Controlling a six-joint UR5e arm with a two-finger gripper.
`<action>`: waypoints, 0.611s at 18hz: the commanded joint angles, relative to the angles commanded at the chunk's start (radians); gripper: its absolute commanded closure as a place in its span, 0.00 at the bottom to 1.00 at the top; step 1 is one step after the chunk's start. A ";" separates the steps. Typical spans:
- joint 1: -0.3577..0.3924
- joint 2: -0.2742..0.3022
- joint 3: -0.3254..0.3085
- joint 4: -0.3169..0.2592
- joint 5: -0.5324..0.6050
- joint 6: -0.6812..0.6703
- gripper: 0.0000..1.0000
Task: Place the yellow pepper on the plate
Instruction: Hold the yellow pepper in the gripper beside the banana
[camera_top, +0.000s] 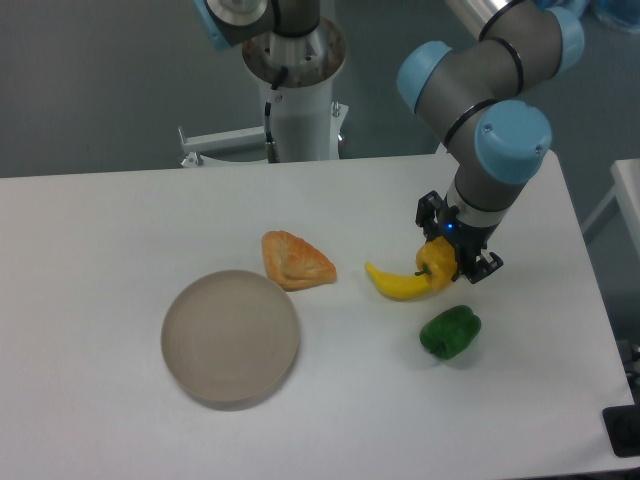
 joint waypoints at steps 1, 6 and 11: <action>-0.002 0.000 0.000 0.000 0.000 0.000 0.90; -0.003 -0.002 0.002 0.000 -0.002 -0.003 0.90; -0.018 0.000 -0.015 -0.003 -0.005 -0.008 0.90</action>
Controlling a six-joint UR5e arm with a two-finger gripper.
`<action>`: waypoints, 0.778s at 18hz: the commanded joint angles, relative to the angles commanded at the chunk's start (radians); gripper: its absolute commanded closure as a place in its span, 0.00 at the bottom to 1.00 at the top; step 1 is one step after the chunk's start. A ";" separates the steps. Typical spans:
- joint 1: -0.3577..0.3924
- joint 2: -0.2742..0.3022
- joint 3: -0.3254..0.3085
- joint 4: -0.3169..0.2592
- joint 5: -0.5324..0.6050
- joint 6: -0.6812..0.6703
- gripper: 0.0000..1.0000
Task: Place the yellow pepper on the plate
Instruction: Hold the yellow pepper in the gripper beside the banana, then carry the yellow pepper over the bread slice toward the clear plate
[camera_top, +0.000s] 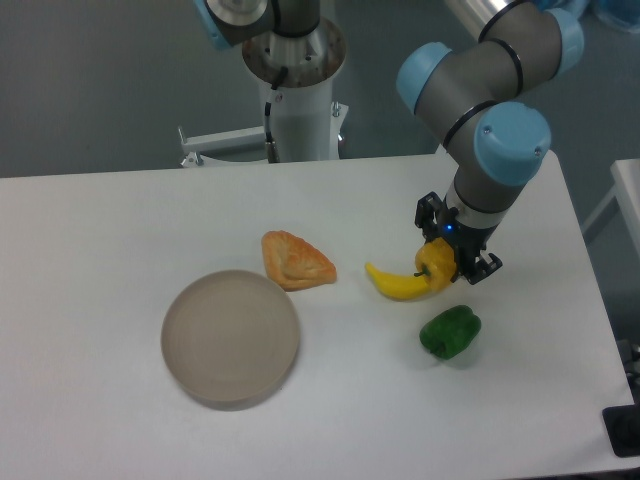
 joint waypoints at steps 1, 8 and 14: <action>-0.015 0.003 -0.011 0.000 -0.005 -0.017 0.90; -0.201 0.015 -0.026 0.003 -0.021 -0.282 0.92; -0.334 -0.008 -0.058 0.112 -0.029 -0.460 0.92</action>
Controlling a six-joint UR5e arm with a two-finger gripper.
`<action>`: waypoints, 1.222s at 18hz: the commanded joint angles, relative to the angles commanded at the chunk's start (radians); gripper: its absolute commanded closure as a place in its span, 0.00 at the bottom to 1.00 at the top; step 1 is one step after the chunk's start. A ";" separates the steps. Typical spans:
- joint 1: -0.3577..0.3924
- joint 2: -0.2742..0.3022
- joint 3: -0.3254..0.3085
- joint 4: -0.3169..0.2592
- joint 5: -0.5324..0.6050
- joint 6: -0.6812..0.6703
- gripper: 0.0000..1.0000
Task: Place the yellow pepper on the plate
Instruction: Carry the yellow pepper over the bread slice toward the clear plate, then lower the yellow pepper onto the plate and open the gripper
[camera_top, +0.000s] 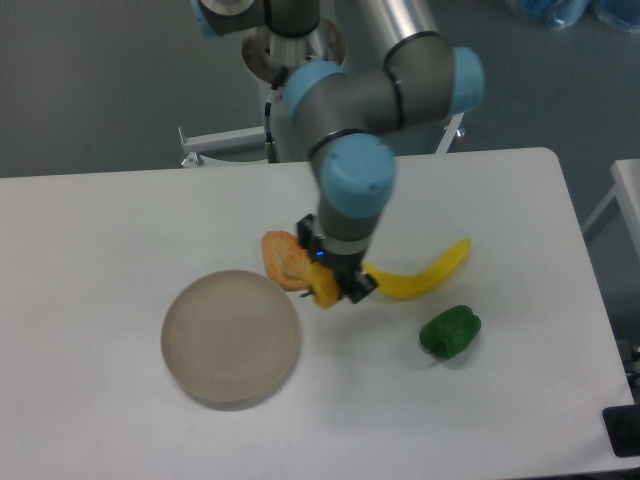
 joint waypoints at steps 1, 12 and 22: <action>-0.021 -0.018 -0.015 0.054 -0.002 -0.023 0.91; -0.091 -0.106 -0.029 0.201 0.003 -0.144 0.00; -0.086 -0.075 -0.015 0.194 0.012 -0.131 0.00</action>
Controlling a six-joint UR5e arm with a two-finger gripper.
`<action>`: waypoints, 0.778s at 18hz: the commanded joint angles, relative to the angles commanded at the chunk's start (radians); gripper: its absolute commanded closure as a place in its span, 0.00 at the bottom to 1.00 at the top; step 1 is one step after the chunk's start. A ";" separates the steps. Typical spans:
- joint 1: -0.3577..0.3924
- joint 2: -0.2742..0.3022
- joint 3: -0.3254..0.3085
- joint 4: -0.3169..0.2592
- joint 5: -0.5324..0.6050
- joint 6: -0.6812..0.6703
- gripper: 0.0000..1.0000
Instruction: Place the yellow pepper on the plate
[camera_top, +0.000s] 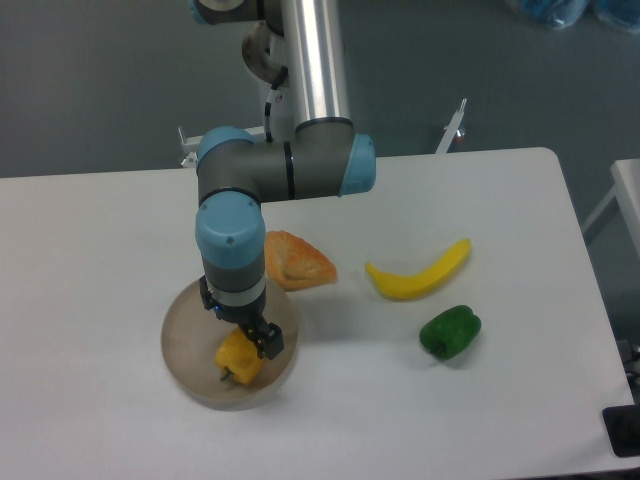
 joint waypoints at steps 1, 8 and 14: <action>0.008 0.000 0.005 0.002 0.000 0.005 0.00; 0.153 0.037 0.041 -0.009 0.018 0.136 0.00; 0.279 0.063 0.040 -0.080 0.072 0.344 0.00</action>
